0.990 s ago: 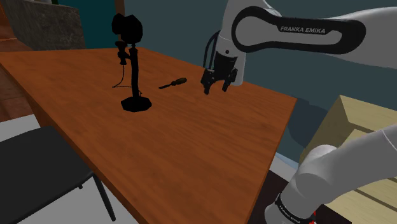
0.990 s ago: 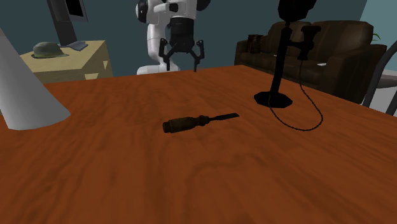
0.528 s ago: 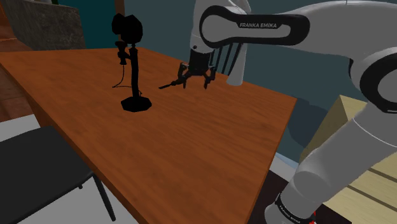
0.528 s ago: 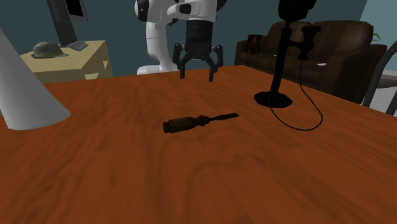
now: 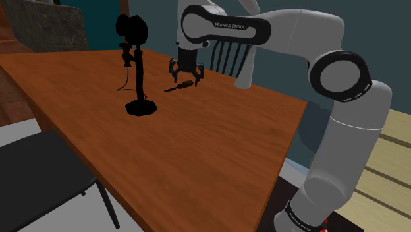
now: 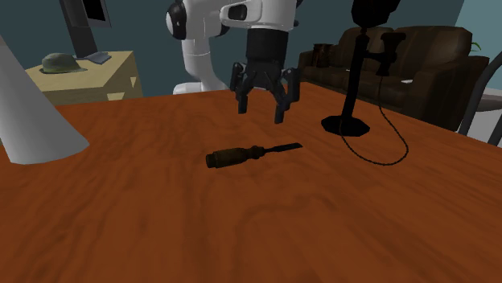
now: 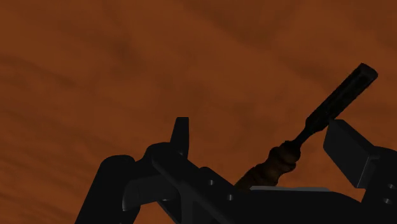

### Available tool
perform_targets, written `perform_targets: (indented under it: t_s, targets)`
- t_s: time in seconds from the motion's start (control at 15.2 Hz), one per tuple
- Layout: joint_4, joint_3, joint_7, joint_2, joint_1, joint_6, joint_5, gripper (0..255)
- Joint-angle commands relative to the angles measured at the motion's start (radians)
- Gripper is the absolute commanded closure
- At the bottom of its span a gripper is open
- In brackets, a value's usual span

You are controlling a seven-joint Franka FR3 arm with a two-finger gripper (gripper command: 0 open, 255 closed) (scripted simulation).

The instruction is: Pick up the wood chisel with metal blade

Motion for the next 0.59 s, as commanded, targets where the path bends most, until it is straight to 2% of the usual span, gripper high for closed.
perform_targets:
  t_s: [0.0,0.2,0.26,0.53]
  targets:
    - [0.153,-0.01,0.089,0.11,0.023,-0.056,-0.036,0]
    - [0.417,-0.042,0.19,0.288,0.069,-0.154,-0.079,0]
    - [0.441,-0.047,0.196,0.302,0.074,-0.163,-0.081,0]
    - [0.333,-0.046,0.206,0.269,0.056,-0.088,-0.071,0]
